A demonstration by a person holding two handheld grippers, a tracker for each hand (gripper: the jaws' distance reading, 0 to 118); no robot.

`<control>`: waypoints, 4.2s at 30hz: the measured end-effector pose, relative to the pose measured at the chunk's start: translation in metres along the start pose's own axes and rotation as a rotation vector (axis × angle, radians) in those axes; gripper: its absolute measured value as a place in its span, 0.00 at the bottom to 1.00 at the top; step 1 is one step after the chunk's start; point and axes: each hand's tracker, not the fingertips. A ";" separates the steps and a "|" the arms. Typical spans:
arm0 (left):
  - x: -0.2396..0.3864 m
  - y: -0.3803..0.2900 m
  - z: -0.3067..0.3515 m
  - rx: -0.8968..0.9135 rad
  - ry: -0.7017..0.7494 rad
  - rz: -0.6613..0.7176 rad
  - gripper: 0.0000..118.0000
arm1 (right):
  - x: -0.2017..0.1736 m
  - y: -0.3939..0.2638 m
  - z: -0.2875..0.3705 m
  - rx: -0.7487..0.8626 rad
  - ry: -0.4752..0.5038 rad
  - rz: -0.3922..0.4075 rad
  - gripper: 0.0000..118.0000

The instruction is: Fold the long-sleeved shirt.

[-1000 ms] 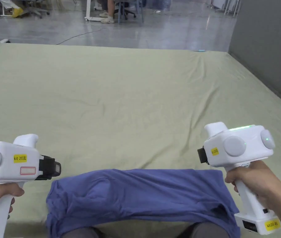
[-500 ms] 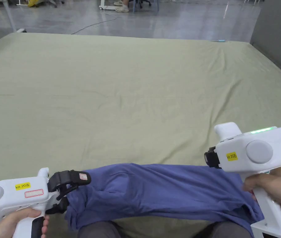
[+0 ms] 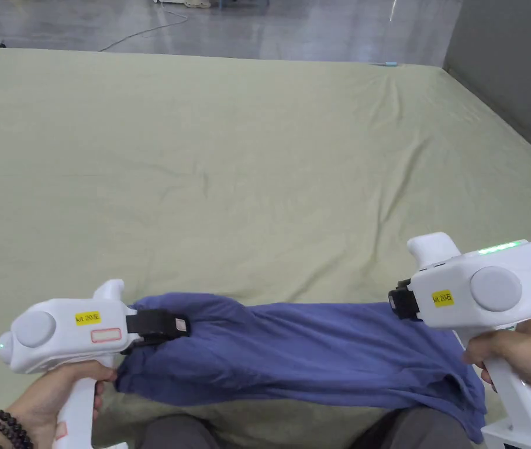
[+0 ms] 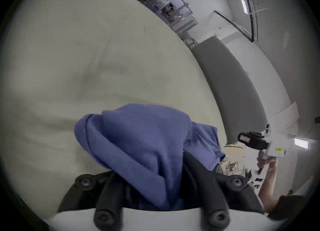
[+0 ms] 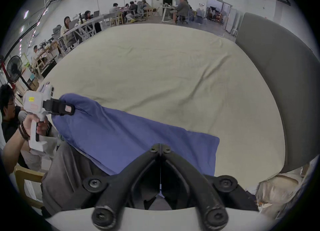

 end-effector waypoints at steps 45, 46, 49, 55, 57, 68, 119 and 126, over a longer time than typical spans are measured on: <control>0.150 0.021 -0.051 -0.093 -0.118 0.044 0.93 | 0.004 -0.015 0.005 0.026 0.020 -0.012 0.00; 0.150 0.023 -0.041 -0.058 -0.093 0.001 0.89 | 0.005 -0.015 0.005 0.026 0.022 -0.015 0.00; 0.147 0.022 -0.015 0.005 0.050 -0.121 0.30 | 0.004 -0.015 0.005 0.031 0.030 -0.034 0.00; 0.135 -0.013 -0.037 -0.178 0.352 -0.353 0.00 | -0.006 -0.016 -0.006 0.040 0.069 -0.063 0.00; 0.131 -0.027 -0.059 -0.243 0.301 -0.369 0.00 | -0.010 -0.018 -0.007 0.041 0.079 -0.069 0.00; 0.168 -0.049 -0.182 -0.258 0.309 -0.400 0.00 | 0.005 -0.036 -0.004 0.039 0.079 -0.123 0.00; 0.007 0.025 0.015 0.087 -0.006 -0.079 0.00 | -0.105 0.038 -0.125 -0.056 0.425 -0.306 0.00; -0.091 0.070 0.159 0.184 0.302 -0.102 0.00 | -0.259 0.117 -0.112 0.155 0.371 0.004 0.00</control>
